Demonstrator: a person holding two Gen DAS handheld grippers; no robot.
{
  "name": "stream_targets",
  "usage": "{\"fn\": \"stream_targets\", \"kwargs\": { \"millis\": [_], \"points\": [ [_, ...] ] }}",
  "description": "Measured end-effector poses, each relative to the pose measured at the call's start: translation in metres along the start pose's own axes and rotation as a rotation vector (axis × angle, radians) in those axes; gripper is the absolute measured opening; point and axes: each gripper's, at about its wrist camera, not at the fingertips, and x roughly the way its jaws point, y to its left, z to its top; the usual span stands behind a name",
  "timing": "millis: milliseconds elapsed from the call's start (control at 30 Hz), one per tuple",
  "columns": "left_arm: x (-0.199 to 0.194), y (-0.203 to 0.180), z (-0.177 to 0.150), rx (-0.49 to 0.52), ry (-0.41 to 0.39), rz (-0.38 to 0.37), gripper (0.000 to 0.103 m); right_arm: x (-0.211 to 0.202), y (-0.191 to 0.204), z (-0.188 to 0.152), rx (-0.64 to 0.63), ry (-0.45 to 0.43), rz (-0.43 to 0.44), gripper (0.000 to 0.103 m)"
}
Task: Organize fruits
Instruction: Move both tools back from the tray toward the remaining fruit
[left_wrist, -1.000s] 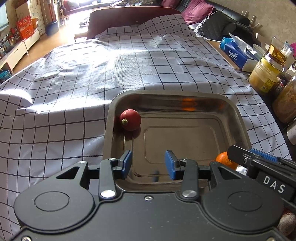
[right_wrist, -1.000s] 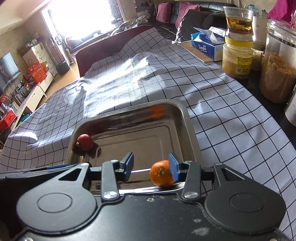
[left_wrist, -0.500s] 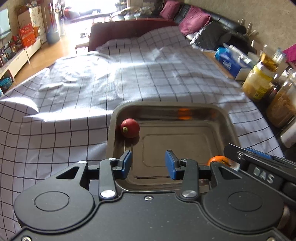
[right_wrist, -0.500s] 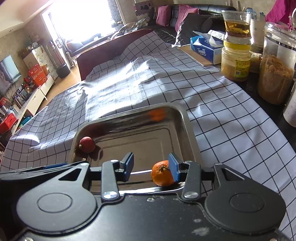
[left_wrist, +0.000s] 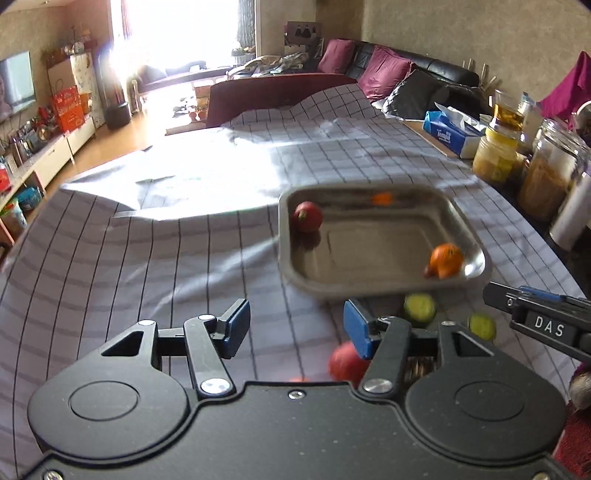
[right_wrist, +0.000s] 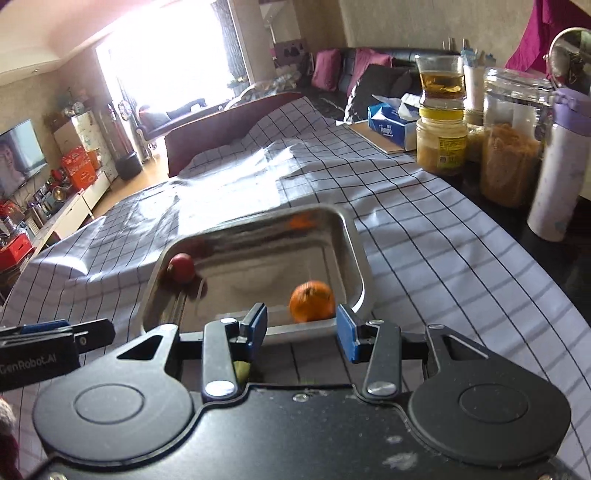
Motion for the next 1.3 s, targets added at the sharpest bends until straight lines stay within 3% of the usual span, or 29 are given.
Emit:
{"fn": "stream_targets", "kwargs": {
  "millis": [333,500,667,867,1133,1300],
  "points": [
    [-0.02,0.018,-0.06,-0.026,-0.016,-0.018,0.061,-0.032,0.0,-0.072,0.031,0.005,0.002,0.045],
    [-0.017,0.02,-0.077,-0.022,-0.003,-0.042,0.061,-0.036,-0.007,-0.099,0.09,0.021,-0.008,0.045],
    [-0.018,0.016,-0.089,0.018,-0.037,-0.088,0.061,-0.042,-0.001,-0.118,0.071,-0.004,-0.026,0.045],
    [-0.015,0.015,-0.087,0.029,-0.061,-0.094,0.061,-0.039,0.014,-0.13,-0.009,-0.056,-0.032,0.045],
    [-0.007,0.017,-0.083,0.017,-0.064,-0.114,0.061,-0.044,0.019,-0.131,-0.015,-0.099,0.052,0.045],
    [-0.008,0.02,-0.083,0.012,-0.089,-0.139,0.061,-0.041,0.031,-0.134,-0.077,-0.11,0.034,0.045]
  ]
}}
